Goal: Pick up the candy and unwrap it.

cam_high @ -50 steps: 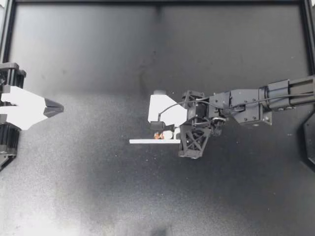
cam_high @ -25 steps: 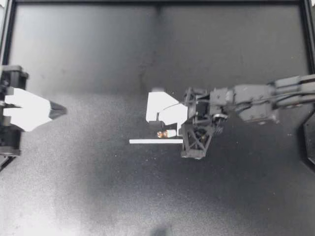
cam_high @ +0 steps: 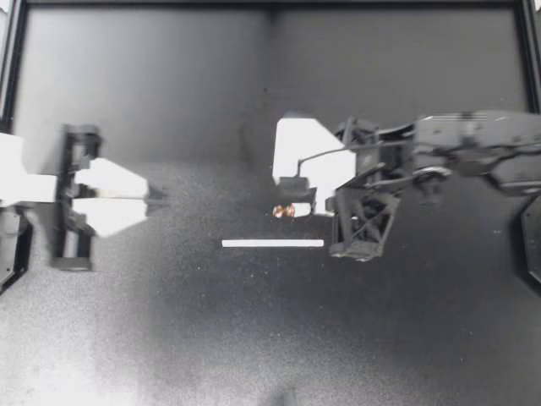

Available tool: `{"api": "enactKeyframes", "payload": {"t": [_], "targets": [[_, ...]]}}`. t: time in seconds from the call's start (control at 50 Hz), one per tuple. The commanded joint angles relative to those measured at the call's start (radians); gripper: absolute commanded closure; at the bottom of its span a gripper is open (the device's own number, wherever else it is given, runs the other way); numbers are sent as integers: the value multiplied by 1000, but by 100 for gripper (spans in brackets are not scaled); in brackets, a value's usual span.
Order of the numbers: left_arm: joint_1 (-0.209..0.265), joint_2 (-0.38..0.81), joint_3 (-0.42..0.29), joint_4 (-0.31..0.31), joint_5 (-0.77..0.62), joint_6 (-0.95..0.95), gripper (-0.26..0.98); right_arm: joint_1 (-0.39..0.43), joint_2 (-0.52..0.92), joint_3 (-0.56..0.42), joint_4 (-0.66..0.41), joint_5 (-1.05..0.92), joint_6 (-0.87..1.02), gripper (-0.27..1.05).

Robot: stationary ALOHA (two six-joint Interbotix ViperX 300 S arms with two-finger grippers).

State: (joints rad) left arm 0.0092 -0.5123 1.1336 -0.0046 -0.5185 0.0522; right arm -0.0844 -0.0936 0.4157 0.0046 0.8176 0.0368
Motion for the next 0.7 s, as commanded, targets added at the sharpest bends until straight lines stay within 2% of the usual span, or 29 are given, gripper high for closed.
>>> {"api": "enactKeyframes", "payload": {"t": [0.0, 0.04, 0.14, 0.34, 0.68], "targets": [[2, 55, -49, 0, -46, -2, 37, 6, -52, -26, 3, -2, 6, 96], [2, 94, -66, -2, -64, -2, 30, 6, -63, -29, 2, -2, 9, 96], [2, 178, -107, -6, -104, 2, 21, 6, -75, -41, 2, -2, 14, 96], [2, 285, -172, -25, -132, 74, 21, 6, -48, -103, 8, 21, 14, 96], [2, 311, -209, -26, -132, 138, 21, 6, 11, -160, 21, 41, 14, 96]]}}
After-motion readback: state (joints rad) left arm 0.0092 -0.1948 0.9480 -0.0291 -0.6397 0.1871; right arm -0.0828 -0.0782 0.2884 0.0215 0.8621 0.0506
